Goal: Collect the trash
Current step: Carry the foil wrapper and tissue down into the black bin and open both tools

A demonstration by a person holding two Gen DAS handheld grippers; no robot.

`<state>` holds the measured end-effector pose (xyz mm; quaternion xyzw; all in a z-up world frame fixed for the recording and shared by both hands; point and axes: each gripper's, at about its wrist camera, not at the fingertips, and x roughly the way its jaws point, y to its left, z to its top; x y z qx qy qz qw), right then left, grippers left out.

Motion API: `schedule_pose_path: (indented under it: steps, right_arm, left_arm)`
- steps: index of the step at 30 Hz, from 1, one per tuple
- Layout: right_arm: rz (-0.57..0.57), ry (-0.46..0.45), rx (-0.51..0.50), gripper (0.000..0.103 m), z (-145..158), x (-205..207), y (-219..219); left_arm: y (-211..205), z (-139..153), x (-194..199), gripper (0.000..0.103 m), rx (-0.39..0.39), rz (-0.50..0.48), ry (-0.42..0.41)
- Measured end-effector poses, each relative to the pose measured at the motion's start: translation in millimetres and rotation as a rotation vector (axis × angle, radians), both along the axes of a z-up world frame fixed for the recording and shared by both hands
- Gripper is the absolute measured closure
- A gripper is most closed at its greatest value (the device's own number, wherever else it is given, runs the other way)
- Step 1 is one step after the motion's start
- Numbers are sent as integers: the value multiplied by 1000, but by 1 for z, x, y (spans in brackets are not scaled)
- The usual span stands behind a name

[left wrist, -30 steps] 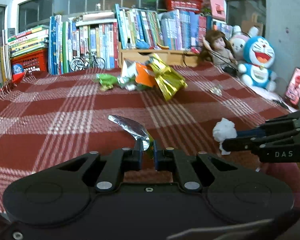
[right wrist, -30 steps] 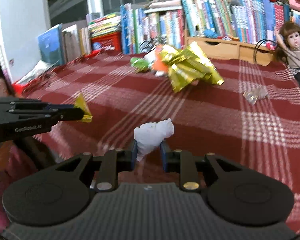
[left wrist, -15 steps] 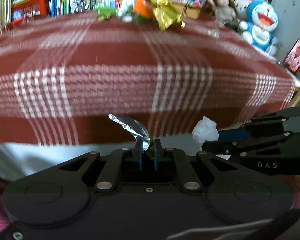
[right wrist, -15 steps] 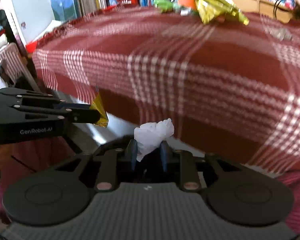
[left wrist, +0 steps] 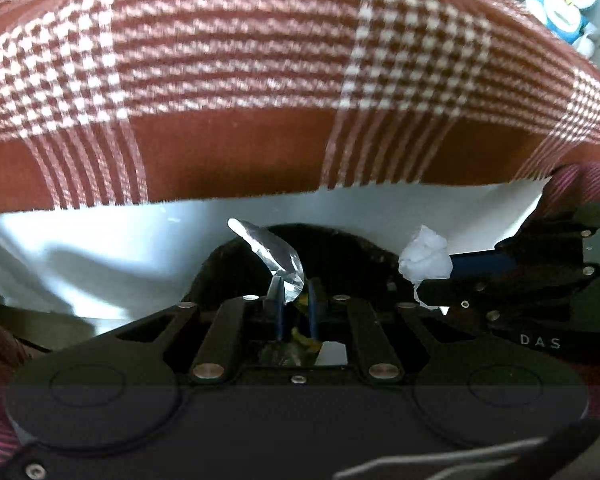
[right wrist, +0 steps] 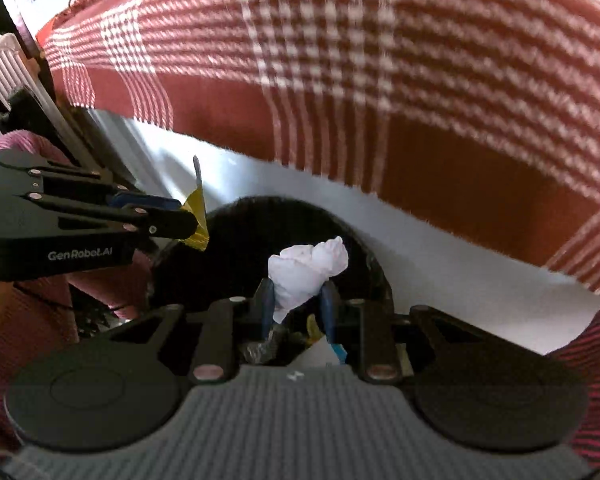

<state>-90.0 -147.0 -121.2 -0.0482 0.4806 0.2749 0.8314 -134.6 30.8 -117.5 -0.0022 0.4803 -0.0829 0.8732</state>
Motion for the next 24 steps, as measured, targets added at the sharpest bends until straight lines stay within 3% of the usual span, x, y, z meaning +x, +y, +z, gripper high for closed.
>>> schedule_pose_path:
  steps: [6,24]
  right_arm:
    - [6,23,-8,73,-8,2,4]
    - [19,35,-6,71,-14,7,13]
  left_arm:
    - [1,-16,10,91,10,30,70]
    - [1,-40,17,90,13,32,108]
